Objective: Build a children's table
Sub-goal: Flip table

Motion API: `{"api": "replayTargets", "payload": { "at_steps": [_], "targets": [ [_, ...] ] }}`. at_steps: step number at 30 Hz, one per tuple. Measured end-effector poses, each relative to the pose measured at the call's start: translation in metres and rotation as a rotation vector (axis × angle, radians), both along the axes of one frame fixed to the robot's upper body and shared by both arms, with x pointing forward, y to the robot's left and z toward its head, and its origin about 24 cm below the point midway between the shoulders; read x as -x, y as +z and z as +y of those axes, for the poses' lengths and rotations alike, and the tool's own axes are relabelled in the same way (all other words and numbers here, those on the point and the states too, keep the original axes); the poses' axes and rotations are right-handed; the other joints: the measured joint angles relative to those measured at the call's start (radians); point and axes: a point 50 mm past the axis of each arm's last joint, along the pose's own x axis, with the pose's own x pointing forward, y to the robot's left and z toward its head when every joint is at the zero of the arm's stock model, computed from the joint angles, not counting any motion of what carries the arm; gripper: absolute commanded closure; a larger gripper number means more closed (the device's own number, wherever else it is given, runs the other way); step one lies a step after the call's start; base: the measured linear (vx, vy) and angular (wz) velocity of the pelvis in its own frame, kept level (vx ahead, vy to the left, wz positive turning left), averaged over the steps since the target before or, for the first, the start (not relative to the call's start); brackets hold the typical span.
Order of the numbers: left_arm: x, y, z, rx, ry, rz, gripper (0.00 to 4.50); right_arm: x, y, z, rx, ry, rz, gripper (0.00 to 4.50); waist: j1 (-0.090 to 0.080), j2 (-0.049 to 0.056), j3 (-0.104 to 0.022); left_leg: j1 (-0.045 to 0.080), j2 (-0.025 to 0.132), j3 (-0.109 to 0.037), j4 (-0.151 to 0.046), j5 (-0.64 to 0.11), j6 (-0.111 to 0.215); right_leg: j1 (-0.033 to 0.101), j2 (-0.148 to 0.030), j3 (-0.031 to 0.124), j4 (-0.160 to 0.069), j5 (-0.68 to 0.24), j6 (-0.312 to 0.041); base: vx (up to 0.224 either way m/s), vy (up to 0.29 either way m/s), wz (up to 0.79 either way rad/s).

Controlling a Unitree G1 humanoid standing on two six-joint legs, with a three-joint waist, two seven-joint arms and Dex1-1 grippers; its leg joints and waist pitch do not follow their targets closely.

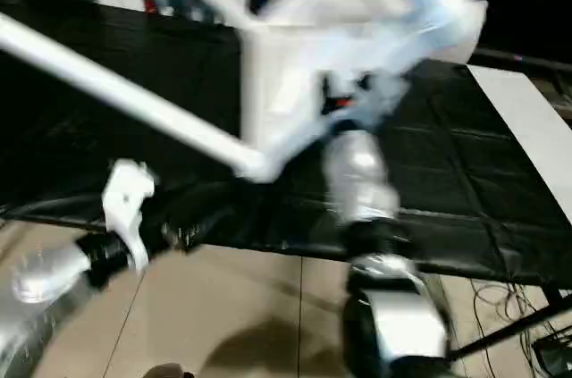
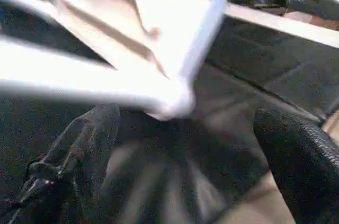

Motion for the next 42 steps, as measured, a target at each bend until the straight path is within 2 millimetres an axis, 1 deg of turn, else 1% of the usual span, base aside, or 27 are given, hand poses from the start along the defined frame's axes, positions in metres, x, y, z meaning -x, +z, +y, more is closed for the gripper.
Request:
{"api": "replayTargets", "payload": {
  "at_steps": [1, 3, 5, 6, 7, 8, 9, 10, 13, 15, 19, 20, 21, 22, 24, 25, 26, 27, 29, 30, 31, 34, 36, 37, 38, 40, 42],
  "targets": [
    [-0.001, 0.006, 0.0, -0.006, -0.005, -0.03, 0.02, 0.001, 0.002, -0.003, 0.028, -0.011, 0.001, 2.51, -0.008, -0.001, 0.0, 0.0, 0.0, 0.0, 0.0, 0.0, 0.0, 0.0, 0.0, 0.0, 0.0, 0.0, 0.0, 0.0, 0.0, 0.0],
    [-0.005, 0.012, -0.001, -0.028, -0.018, -0.058, 0.02, 0.003, 0.006, -0.009, 0.09, -0.025, 0.014, 2.51, -0.015, -0.002, 0.0, -0.001, 0.001, 0.0, 0.001, 0.0, 0.0, -0.001, 0.001, 0.0, 0.0, 0.0, 0.0, 0.0, 0.0, 0.0],
    [-0.011, 0.029, 0.002, -0.075, -0.024, -0.128, 0.02, 0.006, 0.012, -0.018, 0.171, -0.035, 0.034, 2.51, -0.023, -0.002, 0.0, -0.002, 0.001, 0.0, 0.001, 0.001, -0.001, -0.001, 0.002, 0.0, 0.0, 0.001, 0.001, 0.0, 0.0, 0.0],
    [-0.015, 0.041, 0.002, -0.109, -0.032, -0.176, 0.02, 0.007, 0.015, -0.021, 0.224, -0.033, 0.048, 2.51, -0.026, -0.004, 0.0, -0.002, 0.002, 0.0, 0.001, 0.002, -0.001, -0.002, 0.002, 0.0, 0.001, 0.001, 0.001, 0.0, 0.0, 0.0],
    [-0.019, 0.058, 0.002, -0.15, -0.04, -0.246, 0.02, 0.009, 0.019, -0.024, 0.287, -0.03, 0.071, 2.51, -0.03, -0.008, -0.002, -0.002, 0.002, 0.0, 0.001, 0.004, -0.005, -0.002, 0.003, 0.0, 0.001, 0.001, 0.001, 0.0, 0.0, 0.0],
    [-0.02, 0.068, 0.002, -0.178, -0.041, -0.295, 0.02, 0.009, 0.021, -0.025, 0.326, -0.025, 0.084, 2.51, -0.034, -0.01, -0.004, -0.002, 0.002, 0.0, 0.001, 0.005, -0.006, -0.001, 0.003, 0.0, 0.0, 0.001, 0.001, 0.0, 0.0, 0.0],
    [-0.021, 0.075, 0.002, -0.206, -0.044, -0.334, 0.02, 0.01, 0.022, -0.023, 0.359, -0.013, 0.093, 2.51, -0.042, -0.014, -0.006, -0.002, 0.002, 0.0, 0.001, 0.005, -0.007, -0.001, 0.003, 0.001, 0.0, 0.001, 0.001, 0.0, 0.0, 0.0],
    [-0.022, 0.082, 0.002, -0.238, -0.051, -0.368, 0.02, 0.011, 0.024, -0.02, 0.397, 0.008, 0.098, 2.51, -0.055, -0.02, -0.007, -0.003, 0.003, 0.0, 0.001, 0.005, -0.007, -0.002, 0.004, 0.001, 0.0, 0.001, 0.001, 0.0, 0.0, 0.0],
    [-0.023, 0.095, 0.001, -0.296, -0.062, -0.423, 0.02, 0.011, 0.026, -0.019, 0.441, 0.072, 0.119, 2.51, -0.072, -0.033, -0.009, -0.003, 0.004, 0.0, 0.002, 0.005, -0.007, -0.003, 0.004, 0.001, 0.0, 0.001, 0.001, 0.0, 0.0, 0.0],
    [-0.025, 0.1, 0.002, -0.314, -0.054, -0.447, 0.02, 0.01, 0.027, -0.018, 0.444, 0.089, 0.13, 2.51, -0.079, -0.038, -0.009, -0.004, 0.004, 0.0, 0.004, 0.004, -0.006, -0.003, 0.004, 0.001, 0.0, 0.001, 0.001, 0.0, 0.0, 0.0],
    [-0.031, 0.124, 0.002, -0.357, -0.027, -0.566, 0.02, 0.01, 0.034, -0.016, 0.453, 0.099, 0.147, 2.51, -0.084, -0.045, -0.009, -0.011, 0.004, 0.0, 0.006, 0.005, -0.006, -0.007, 0.004, 0.001, 0.001, 0.002, 0.0, 0.0, 0.0, 0.0],
    [-0.031, 0.128, 0.001, -0.359, -0.028, -0.591, 0.01, 0.01, 0.035, -0.016, 0.454, 0.1, 0.148, 2.18, -0.084, -0.046, -0.01, -0.011, 0.004, 0.0, 0.007, 0.004, -0.006, -0.007, 0.004, 0.001, 0.001, 0.002, 0.0, 0.0, 0.0, 0.0],
    [-0.031, 0.132, 0.0, -0.363, -0.032, -0.616, 0.0, 0.011, 0.035, -0.016, 0.454, 0.102, 0.15, 1.98, -0.084, -0.049, -0.01, -0.011, 0.004, 0.0, 0.007, 0.004, -0.006, -0.007, 0.004, 0.001, 0.001, 0.002, 0.0, 0.0, 0.0, 0.0],
    [-0.031, 0.137, -0.003, -0.373, -0.036, -0.649, 0.0, 0.012, 0.035, -0.016, 0.462, 0.102, 0.152, 1.85, -0.084, -0.053, -0.009, -0.011, 0.005, 0.0, 0.006, 0.004, -0.006, -0.007, 0.005, 0.001, 0.001, 0.002, 0.0, 0.0, 0.0, 0.0],
    [-0.031, 0.145, -0.007, -0.382, -0.051, -0.693, 0.0, 0.014, 0.026, -0.013, 0.473, 0.119, 0.184, 1.82, -0.085, -0.062, -0.011, -0.011, 0.006, 0.0, 0.007, 0.005, -0.007, -0.007, 0.006, 0.001, 0.001, 0.003, 0.0, 0.0, 0.0, 0.0],
    [-0.031, 0.149, -0.009, -0.386, -0.065, -0.718, 0.0, 0.015, 0.018, -0.012, 0.483, 0.124, 0.21, 1.55, -0.086, -0.064, -0.011, -0.011, 0.006, 0.0, 0.008, 0.005, -0.007, -0.007, 0.006, 0.001, 0.001, 0.003, 0.0, 0.0, 0.0, 0.0],
    [-0.03, 0.15, -0.01, -0.391, -0.07, -0.729, 0.0, 0.016, 0.012, -0.012, 0.499, 0.126, 0.23, 1.43, -0.086, -0.064, -0.011, -0.011, 0.006, 0.0, 0.009, 0.004, -0.006, -0.007, 0.005, 0.001, 0.001, 0.004, 0.0, 0.0, 0.0, 0.0],
    [-0.031, 0.15, -0.011, -0.396, -0.073, -0.737, 0.0, 0.016, 0.007, -0.011, 0.512, 0.129, 0.246, 1.43, -0.084, -0.059, -0.008, -0.011, 0.006, 0.0, 0.01, 0.005, -0.007, -0.007, 0.005, 0.001, 0.001, 0.005, 0.0, 0.0, 0.0, 0.0],
    [-0.037, 0.152, -0.011, -0.431, -0.059, -0.766, 0.0, 0.016, -0.004, -0.011, 0.54, 0.098, 0.242, 1.43, -0.083, -0.057, -0.007, -0.012, 0.006, -0.001, 0.012, 0.005, -0.007, -0.007, 0.005, 0.001, 0.001, 0.007, 0.001, 0.0, 0.0, 0.0],
    [-0.04, 0.155, -0.009, -0.447, -0.045, -0.778, 0.0, 0.015, -0.009, -0.01, 0.537, 0.087, 0.237, 1.43, -0.08, -0.05, -0.005, -0.012, 0.006, -0.002, 0.012, 0.006, -0.008, -0.007, 0.005, 0.001, 0.001, 0.008, 0.0, 0.0, 0.0, 0.0],
    [-0.043, 0.156, -0.005, -0.47, -0.023, -0.787, 0.0, 0.015, -0.014, -0.006, 0.522, 0.08, 0.229, 1.43, -0.08, -0.041, -0.003, -0.012, 0.006, -0.002, 0.013, 0.006, -0.009, -0.007, 0.005, 0.001, 0.001, 0.01, 0.0, 0.0, 0.0, 0.0],
    [-0.052, 0.163, 0.001, -0.527, 0.031, -0.822, 0.0, 0.014, -0.02, 0.0, 0.507, 0.064, 0.201, 1.43, -0.079, -0.022, 0.0, -0.012, 0.006, -0.003, 0.015, 0.006, -0.009, -0.006, 0.005, 0.0, 0.001, 0.012, 0.0, 0.0, 0.0, 0.0],
    [-0.057, 0.171, 0.004, -0.548, 0.067, -0.858, 0.0, 0.015, -0.022, 0.001, 0.501, 0.055, 0.189, 1.43, -0.078, -0.018, 0.0, -0.012, 0.006, -0.004, 0.015, 0.006, -0.009, -0.006, 0.005, -0.001, 0.001, 0.013, -0.002, 0.0, 0.0, 0.0],
    [-0.061, 0.174, 0.004, -0.562, 0.082, -0.88, 0.0, 0.015, -0.023, 0.001, 0.495, 0.049, 0.184, 1.59, -0.077, -0.016, 0.0, -0.012, 0.006, -0.004, 0.015, 0.006, -0.009, -0.006, 0.005, -0.001, 0.002, 0.013, -0.002, 0.0, 0.0, 0.0],
    [-0.065, 0.178, 0.004, -0.574, 0.096, -0.902, 0.0, 0.015, -0.026, 0.002, 0.486, 0.046, 0.186, 1.59, -0.075, -0.016, 0.0, -0.012, 0.006, -0.004, 0.015, 0.006, -0.009, -0.006, 0.005, -0.001, 0.001, 0.013, -0.003, 0.0, 0.0, 0.0],
    [-0.074, 0.188, 0.005, -0.609, 0.131, -0.942, 0.0, 0.015, -0.032, 0.005, 0.472, 0.042, 0.182, 1.81, -0.073, -0.015, 0.0, -0.012, 0.006, -0.004, 0.015, 0.006, -0.009, -0.006, 0.005, -0.001, 0.001, 0.014, -0.003, 0.0, 0.0, 0.0],
    [-0.079, 0.19, 0.005, -0.64, 0.132, -0.957, 0.0, 0.015, -0.035, 0.005, 0.478, 0.039, 0.18, 1.81, -0.073, -0.012, 0.0, -0.012, 0.006, -0.004, 0.015, 0.006, -0.009, -0.006, 0.005, -0.001, 0.001, 0.015, -0.004, 0.0, 0.0, 0.0]
  ]
}}
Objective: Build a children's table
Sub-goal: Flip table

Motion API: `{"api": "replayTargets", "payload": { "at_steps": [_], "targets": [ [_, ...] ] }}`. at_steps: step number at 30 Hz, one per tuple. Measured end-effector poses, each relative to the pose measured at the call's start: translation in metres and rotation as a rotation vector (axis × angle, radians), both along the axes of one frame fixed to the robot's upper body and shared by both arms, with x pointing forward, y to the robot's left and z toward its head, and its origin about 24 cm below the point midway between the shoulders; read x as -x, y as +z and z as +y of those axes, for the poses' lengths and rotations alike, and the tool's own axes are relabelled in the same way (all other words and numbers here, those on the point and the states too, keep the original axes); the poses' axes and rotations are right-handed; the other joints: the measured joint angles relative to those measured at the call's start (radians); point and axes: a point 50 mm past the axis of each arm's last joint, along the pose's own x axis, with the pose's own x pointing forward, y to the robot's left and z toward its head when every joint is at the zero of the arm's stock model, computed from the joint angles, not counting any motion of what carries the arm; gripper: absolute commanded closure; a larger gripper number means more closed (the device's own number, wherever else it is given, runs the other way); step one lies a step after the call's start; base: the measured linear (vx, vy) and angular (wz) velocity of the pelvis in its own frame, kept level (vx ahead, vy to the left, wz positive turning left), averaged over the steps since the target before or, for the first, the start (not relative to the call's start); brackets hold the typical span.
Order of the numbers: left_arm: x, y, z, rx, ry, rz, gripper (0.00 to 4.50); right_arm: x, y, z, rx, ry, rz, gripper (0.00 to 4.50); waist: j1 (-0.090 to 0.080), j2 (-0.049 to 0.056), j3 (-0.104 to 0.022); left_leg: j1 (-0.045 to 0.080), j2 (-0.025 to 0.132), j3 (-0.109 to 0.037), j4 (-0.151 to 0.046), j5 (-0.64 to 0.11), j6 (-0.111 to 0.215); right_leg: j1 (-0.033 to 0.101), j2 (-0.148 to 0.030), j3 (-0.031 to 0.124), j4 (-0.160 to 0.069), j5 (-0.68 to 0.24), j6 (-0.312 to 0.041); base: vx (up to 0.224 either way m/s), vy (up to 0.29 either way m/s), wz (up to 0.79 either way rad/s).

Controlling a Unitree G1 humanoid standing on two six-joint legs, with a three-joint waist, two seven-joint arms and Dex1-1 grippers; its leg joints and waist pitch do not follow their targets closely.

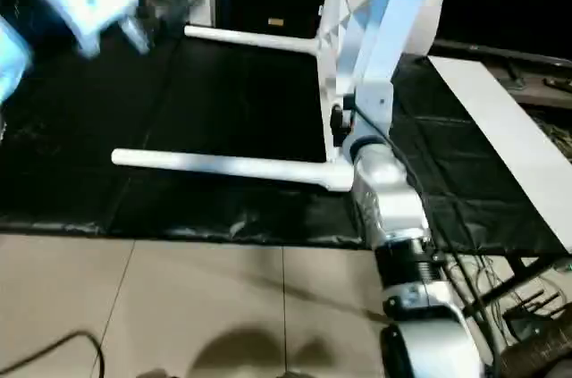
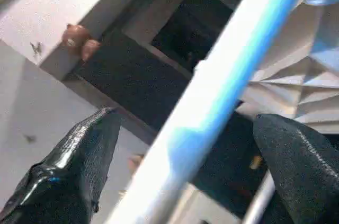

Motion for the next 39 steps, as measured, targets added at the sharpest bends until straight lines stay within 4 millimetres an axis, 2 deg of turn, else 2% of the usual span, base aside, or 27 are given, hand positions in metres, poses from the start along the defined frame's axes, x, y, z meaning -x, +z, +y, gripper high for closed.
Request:
{"api": "replayTargets", "payload": {
  "at_steps": [6, 14, 15, 20, 21, 24, 26, 30, 31, 36, 39],
  "targets": [
    [-0.016, -0.017, -0.003, -0.075, 0.023, 0.04, 0.0, 0.0, -0.001, -0.002, -0.004, -0.01, -0.015, 2.35, 0.003, 0.005, 0.002, 0.0, 0.0, 0.0, 0.0, 0.0, 0.0, 0.0, 0.0, 0.0, 0.0, 0.003, -0.005, 0.0, 0.0, 0.0],
    [-0.031, -0.011, 0.002, -0.052, 0.086, 0.0, 0.0, -0.001, -0.001, -0.003, -0.006, -0.014, -0.032, 2.49, 0.01, 0.013, 0.003, 0.0, 0.0, 0.001, 0.0, 0.0, 0.0, 0.0, 0.0, 0.0, 0.0, 0.004, -0.006, 0.0, 0.0, 0.0],
    [-0.032, -0.011, 0.004, -0.042, 0.098, 0.002, 0.29, -0.001, -0.001, -0.003, -0.006, -0.014, -0.035, 2.49, 0.01, 0.014, 0.004, 0.0, 0.0, 0.001, 0.0, 0.0, 0.0, 0.0, 0.0, 0.0, 0.0, 0.004, -0.006, 0.0, 0.0, 0.0],
    [-0.034, -0.009, 0.01, 0.0, 0.116, 0.007, 0.55, -0.001, 0.0, -0.004, 0.0, -0.014, -0.039, 2.5, 0.011, 0.015, 0.004, 0.0, 0.0, 0.001, 0.0, 0.0, 0.0, -0.001, 0.0, 0.0, 0.0, 0.004, -0.006, 0.0, 0.0, 0.0],
    [-0.035, -0.009, 0.012, 0.006, 0.117, 0.013, 0.81, -0.001, 0.0, -0.004, 0.001, -0.013, -0.039, 2.5, 0.011, 0.015, 0.004, 0.0, 0.0, 0.001, 0.0, 0.0, 0.0, -0.001, 0.0, 0.0, 0.0, 0.004, -0.006, 0.0, 0.0, 0.0],
    [-0.034, -0.007, 0.013, 0.014, 0.118, 0.012, 0.88, -0.001, 0.0, -0.005, 0.014, -0.013, -0.04, 2.5, 0.013, 0.016, 0.005, 0.0, 0.0, 0.001, 0.0, 0.0, 0.0, -0.001, 0.0, 0.0, 0.0, 0.004, -0.006, 0.0, 0.0, 0.0],
    [-0.034, -0.008, 0.013, 0.015, 0.117, 0.016, 1.18, -0.001, 0.001, -0.006, 0.024, -0.012, -0.042, 2.5, 0.015, 0.018, 0.006, 0.0, 0.0, 0.001, 0.0, 0.0, 0.0, -0.001, 0.0, 0.0, 0.0, 0.004, -0.006, 0.0, 0.0, 0.0],
    [-0.034, -0.006, 0.015, 0.023, 0.117, 0.023, 1.42, -0.001, 0.003, -0.008, 0.037, -0.009, -0.047, 2.5, 0.018, 0.024, 0.006, 0.0, 0.0, 0.001, -0.001, 0.0, 0.0, -0.001, 0.0, 0.0, 0.0, 0.004, -0.006, 0.0, 0.0, 0.0],
    [-0.034, -0.006, 0.015, 0.023, 0.117, 0.027, 1.66, -0.001, 0.004, -0.009, 0.047, -0.007, -0.048, 2.5, 0.018, 0.026, 0.007, 0.0, 0.0, 0.001, -0.001, 0.0, 0.0, -0.001, 0.0, 0.0, 0.0, 0.003, -0.006, 0.0, 0.0, 0.0],
    [-0.033, -0.004, 0.018, 0.034, 0.121, 0.033, 2.01, -0.001, 0.013, -0.015, 0.129, 0.013, -0.064, 2.61, 0.018, 0.031, 0.006, 0.0, 0.0, 0.001, -0.001, 0.0, 0.0, -0.001, 0.0, 0.0, 0.0, 0.003, -0.006, 0.0, 0.0, 0.0],
    [-0.034, -0.005, 0.017, 0.033, 0.117, 0.046, 2.07, -0.001, 0.016, -0.02, 0.152, 0.016, -0.068, 2.61, 0.021, 0.044, 0.007, 0.0, -0.002, 0.002, -0.001, 0.0, 0.001, -0.001, -0.002, 0.001, 0.0, 0.003, -0.005, 0.0, 0.0, 0.0]
  ]
}}
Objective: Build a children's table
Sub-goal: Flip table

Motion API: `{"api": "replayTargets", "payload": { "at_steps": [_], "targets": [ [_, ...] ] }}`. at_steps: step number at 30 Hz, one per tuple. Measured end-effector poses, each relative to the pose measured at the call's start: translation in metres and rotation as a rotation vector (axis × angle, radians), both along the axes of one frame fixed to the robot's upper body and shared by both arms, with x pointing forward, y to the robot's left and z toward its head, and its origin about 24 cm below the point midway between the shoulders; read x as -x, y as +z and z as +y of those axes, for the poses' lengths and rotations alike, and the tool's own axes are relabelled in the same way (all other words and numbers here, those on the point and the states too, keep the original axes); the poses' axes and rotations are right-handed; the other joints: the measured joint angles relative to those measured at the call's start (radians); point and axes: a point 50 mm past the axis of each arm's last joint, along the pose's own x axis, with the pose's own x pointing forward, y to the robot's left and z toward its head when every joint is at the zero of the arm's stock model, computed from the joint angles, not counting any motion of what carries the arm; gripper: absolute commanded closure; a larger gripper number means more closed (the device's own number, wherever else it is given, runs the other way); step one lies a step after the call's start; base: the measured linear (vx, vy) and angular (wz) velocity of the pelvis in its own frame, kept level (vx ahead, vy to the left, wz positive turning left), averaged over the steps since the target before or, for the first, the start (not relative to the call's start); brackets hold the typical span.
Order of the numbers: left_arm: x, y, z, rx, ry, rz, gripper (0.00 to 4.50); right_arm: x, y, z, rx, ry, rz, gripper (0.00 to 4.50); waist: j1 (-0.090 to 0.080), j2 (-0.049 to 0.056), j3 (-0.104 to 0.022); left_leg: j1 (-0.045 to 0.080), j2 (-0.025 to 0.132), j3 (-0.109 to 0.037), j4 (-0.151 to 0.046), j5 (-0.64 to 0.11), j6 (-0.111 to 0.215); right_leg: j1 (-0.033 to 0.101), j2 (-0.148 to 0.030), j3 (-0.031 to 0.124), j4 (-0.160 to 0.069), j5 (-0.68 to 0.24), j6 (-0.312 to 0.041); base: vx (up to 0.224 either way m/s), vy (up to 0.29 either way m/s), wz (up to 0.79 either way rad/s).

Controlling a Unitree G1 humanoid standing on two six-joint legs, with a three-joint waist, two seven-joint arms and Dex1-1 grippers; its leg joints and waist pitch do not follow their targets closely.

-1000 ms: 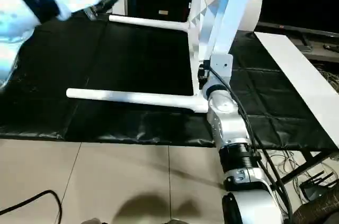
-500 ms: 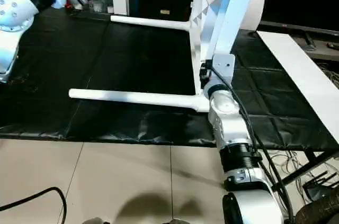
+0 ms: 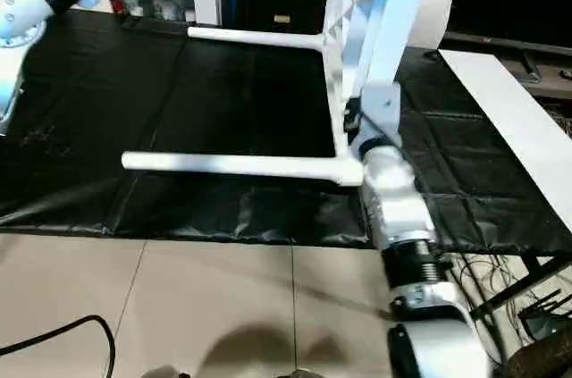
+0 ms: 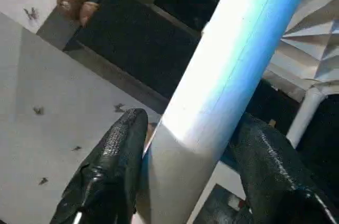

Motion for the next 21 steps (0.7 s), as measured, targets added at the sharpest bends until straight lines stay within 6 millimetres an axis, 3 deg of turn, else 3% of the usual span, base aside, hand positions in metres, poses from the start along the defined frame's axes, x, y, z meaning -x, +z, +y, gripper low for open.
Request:
{"api": "replayTargets", "payload": {
  "at_steps": [4, 7, 12, 13, 16, 21],
  "targets": [
    [0.005, -0.006, -0.001, 0.081, -0.038, 0.043, 2.21, -0.004, 0.019, -0.021, 0.076, 0.041, -0.004, 2.61, 0.005, 0.024, -0.001, 0.0, -0.003, 0.002, 0.0, -0.002, 0.006, 0.0, -0.003, 0.002, 0.0, -0.001, 0.001, 0.0, 0.0, 0.0],
    [0.01, -0.011, 0.003, 0.167, -0.077, 0.068, 2.26, -0.01, 0.05, -0.042, 0.169, 0.094, -0.013, 2.61, 0.011, 0.032, -0.004, -0.001, -0.003, 0.003, -0.002, -0.001, 0.013, 0.0, -0.002, 0.002, 0.001, -0.002, 0.002, 0.0, 0.0, 0.0],
    [0.019, -0.019, 0.013, 0.244, -0.101, 0.092, 2.38, -0.014, 0.105, -0.065, 0.31, 0.162, -0.037, 2.61, 0.024, 0.034, -0.007, 0.0, -0.002, 0.004, -0.005, 0.001, 0.015, 0.002, -0.002, 0.002, 0.001, -0.007, 0.009, 0.0, 0.0, 0.0],
    [0.021, -0.022, 0.015, 0.262, -0.103, 0.105, 2.44, -0.013, 0.116, -0.069, 0.343, 0.179, -0.037, 2.27, 0.026, 0.033, -0.008, 0.0, -0.002, 0.004, -0.004, 0.001, 0.016, 0.002, -0.002, 0.002, 0.001, -0.007, 0.009, 0.0, 0.0, 0.0],
    [0.027, -0.032, 0.021, 0.317, -0.092, 0.135, 2.59, -0.011, 0.137, -0.073, 0.396, 0.246, -0.039, 1.86, 0.032, 0.029, -0.014, 0.001, -0.002, 0.005, -0.004, 0.001, 0.019, 0.005, -0.004, 0.0, 0.001, -0.008, 0.011, 0.0, 0.0, 0.0],
    [0.031, -0.045, 0.031, 0.408, -0.059, 0.182, 2.66, -0.009, 0.153, -0.07, 0.413, 0.367, -0.024, 1.28, 0.034, 0.016, -0.025, 0.007, -0.002, 0.004, 0.001, 0.001, 0.02, 0.01, -0.004, 0.0, 0.0, -0.008, 0.011, 0.0, 0.0, 0.0]
  ]
}}
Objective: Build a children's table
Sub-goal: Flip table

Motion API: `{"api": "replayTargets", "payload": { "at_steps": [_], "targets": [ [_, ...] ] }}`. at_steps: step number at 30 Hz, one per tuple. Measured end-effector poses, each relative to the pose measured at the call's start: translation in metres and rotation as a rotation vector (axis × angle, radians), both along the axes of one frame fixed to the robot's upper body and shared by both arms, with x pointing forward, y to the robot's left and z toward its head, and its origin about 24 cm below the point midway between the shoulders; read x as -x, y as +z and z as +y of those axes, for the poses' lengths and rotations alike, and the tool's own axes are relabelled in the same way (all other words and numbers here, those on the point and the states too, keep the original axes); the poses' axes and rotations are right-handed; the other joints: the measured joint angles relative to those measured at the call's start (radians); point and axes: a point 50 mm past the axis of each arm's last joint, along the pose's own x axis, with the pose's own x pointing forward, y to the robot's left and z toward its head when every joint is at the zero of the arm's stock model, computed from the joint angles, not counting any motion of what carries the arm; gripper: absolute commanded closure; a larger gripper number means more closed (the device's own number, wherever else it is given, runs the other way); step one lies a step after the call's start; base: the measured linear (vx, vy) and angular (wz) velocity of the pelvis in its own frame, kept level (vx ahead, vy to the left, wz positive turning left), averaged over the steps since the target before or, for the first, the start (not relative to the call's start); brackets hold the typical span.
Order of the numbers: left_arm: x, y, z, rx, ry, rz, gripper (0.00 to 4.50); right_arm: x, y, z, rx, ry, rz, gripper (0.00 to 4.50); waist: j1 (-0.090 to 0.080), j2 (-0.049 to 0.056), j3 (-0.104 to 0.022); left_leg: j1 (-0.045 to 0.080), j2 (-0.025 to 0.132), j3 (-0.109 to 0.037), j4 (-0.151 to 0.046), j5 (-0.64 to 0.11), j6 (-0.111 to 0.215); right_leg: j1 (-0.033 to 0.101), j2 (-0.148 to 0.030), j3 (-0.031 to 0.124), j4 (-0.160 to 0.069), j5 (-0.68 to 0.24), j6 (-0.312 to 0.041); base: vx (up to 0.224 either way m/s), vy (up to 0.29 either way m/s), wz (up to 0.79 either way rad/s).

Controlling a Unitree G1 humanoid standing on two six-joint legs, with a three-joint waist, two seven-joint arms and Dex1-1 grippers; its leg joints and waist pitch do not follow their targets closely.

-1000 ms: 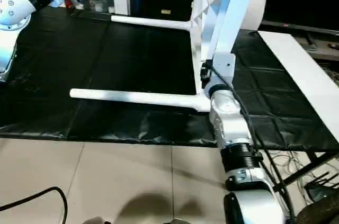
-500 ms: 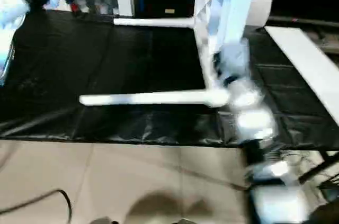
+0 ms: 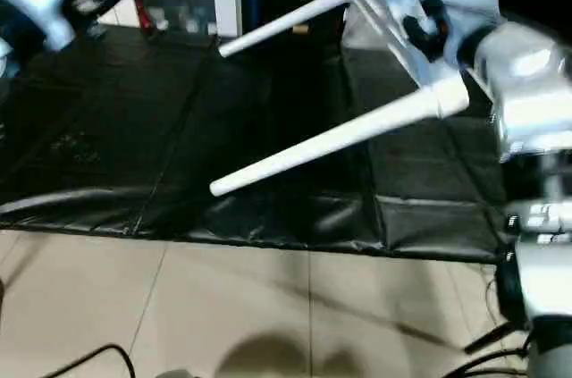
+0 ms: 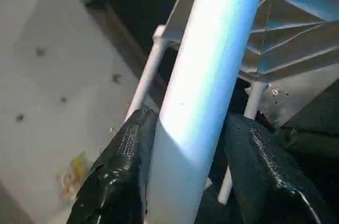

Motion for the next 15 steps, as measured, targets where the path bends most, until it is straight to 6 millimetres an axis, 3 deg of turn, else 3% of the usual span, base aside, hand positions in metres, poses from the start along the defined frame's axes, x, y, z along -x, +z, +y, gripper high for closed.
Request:
{"api": "replayTargets", "payload": {
  "at_steps": [6, 9, 12, 15],
  "targets": [
    [-0.004, -0.006, 0.004, 0.031, 0.036, 0.048, 2.69, 0.004, 0.006, 0.001, 0.065, 0.091, 0.003, 0.75, -0.003, -0.007, -0.003, 0.015, 0.0, -0.004, 0.007, -0.005, 0.007, 0.016, -0.001, -0.006, -0.009, -0.003, 0.005, 0.0, 0.0, 0.0],
    [-0.006, -0.008, 0.007, 0.056, 0.056, 0.079, 2.69, 0.003, 0.005, 0.005, 0.093, 0.12, -0.022, 0.46, -0.017, -0.005, -0.006, 0.015, 0.001, -0.007, 0.007, -0.006, 0.009, 0.024, -0.002, -0.012, -0.022, -0.003, 0.005, 0.0, 0.0, 0.0],
    [-0.006, -0.011, 0.007, 0.079, 0.082, 0.107, 2.69, 0.003, 0.005, 0.011, 0.117, 0.17, -0.073, 0.26, -0.04, 0.001, -0.008, 0.018, -0.002, -0.007, 0.007, -0.008, 0.013, 0.034, -0.017, -0.03, -0.035, -0.003, 0.006, -0.012, 0.038, -0.01],
    [-0.005, -0.015, 0.007, 0.103, 0.115, 0.131, 2.69, 0.004, 0.008, 0.018, 0.109, 0.225, -0.127, 0.02, -0.058, 0.002, -0.008, 0.022, -0.005, -0.007, 0.009, -0.011, 0.016, 0.04, -0.025, -0.038, -0.04, -0.004, 0.007, -0.006, 0.019, -0.01]
  ]
}}
